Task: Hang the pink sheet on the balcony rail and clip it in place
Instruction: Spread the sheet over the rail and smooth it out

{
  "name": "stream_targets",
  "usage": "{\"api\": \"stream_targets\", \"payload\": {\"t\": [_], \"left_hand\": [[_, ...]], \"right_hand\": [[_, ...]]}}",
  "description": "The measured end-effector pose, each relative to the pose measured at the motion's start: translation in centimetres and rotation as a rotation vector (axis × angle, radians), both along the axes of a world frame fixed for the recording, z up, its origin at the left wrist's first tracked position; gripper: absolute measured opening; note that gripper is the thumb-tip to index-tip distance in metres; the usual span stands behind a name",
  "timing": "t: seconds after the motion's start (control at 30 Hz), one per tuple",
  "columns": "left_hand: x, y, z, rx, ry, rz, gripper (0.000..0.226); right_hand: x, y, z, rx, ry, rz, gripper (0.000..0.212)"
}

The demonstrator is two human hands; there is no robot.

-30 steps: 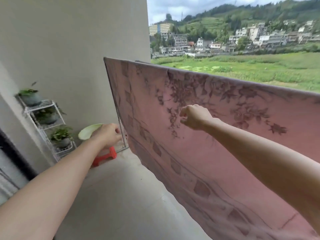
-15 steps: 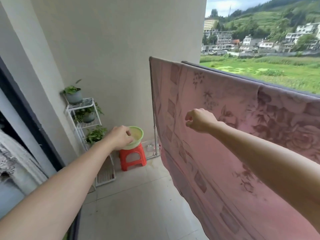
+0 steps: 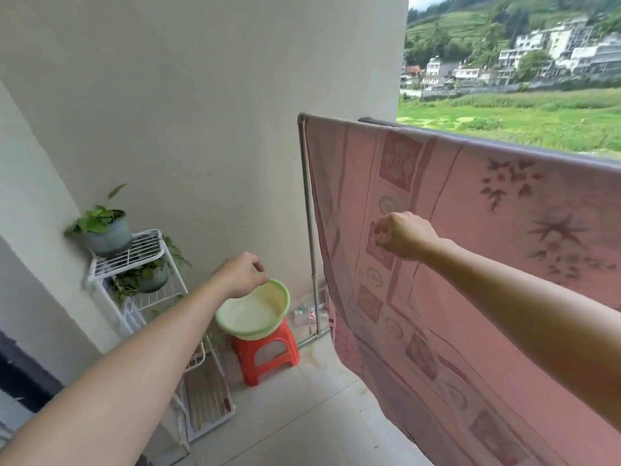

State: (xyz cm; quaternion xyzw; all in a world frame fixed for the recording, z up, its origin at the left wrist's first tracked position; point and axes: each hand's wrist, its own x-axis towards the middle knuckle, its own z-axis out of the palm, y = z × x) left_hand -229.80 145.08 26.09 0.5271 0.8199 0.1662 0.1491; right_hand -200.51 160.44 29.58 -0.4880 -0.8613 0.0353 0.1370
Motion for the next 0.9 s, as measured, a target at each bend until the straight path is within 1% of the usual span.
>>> {"api": "stream_targets", "payload": {"t": [0.1, 0.3, 0.37, 0.5, 0.6, 0.67, 0.77, 0.83, 0.9], "left_hand": [[-2.9, 5.7, -0.6, 0.064, -0.098, -0.002, 0.020], [-8.0, 18.9, -2.9, 0.127, -0.226, -0.072, 0.020], [-9.5, 23.6, -3.4, 0.141, -0.293, -0.081, 0.019], [-12.7, 32.5, -4.1, 0.138, -0.454, -0.096, 0.015], [-15.0, 39.1, -4.1, 0.174, -0.552, -0.090, 0.025], [-16.2, 43.1, -4.6, 0.180, -0.577, -0.090, 0.031], [-17.3, 48.9, -5.6, 0.188, -0.600, -0.117, 0.040], [-17.9, 52.7, -6.8, 0.192, -0.655, -0.141, 0.047], [-17.7, 56.1, -8.1, 0.169, -0.735, -0.168, 0.055]], "right_hand": [[-2.6, 3.4, 0.1, 0.089, -0.019, -0.005, 0.028], [-7.4, 12.2, 1.4, 0.480, 0.052, -0.027, 0.029], [-9.0, 15.6, 2.3, 0.556, 0.046, -0.056, 0.029], [-12.1, 22.3, 3.2, 0.610, -0.019, -0.160, 0.037], [-14.0, 26.0, 4.3, 0.591, -0.057, -0.285, 0.047], [-15.2, 27.7, 4.6, 0.590, -0.077, -0.341, 0.052], [-16.1, 28.7, 4.2, 0.646, -0.073, -0.408, 0.051], [-16.5, 29.1, 3.6, 0.692, -0.120, -0.480, 0.047], [-16.8, 29.3, 3.3, 0.718, -0.157, -0.552, 0.049]]}}
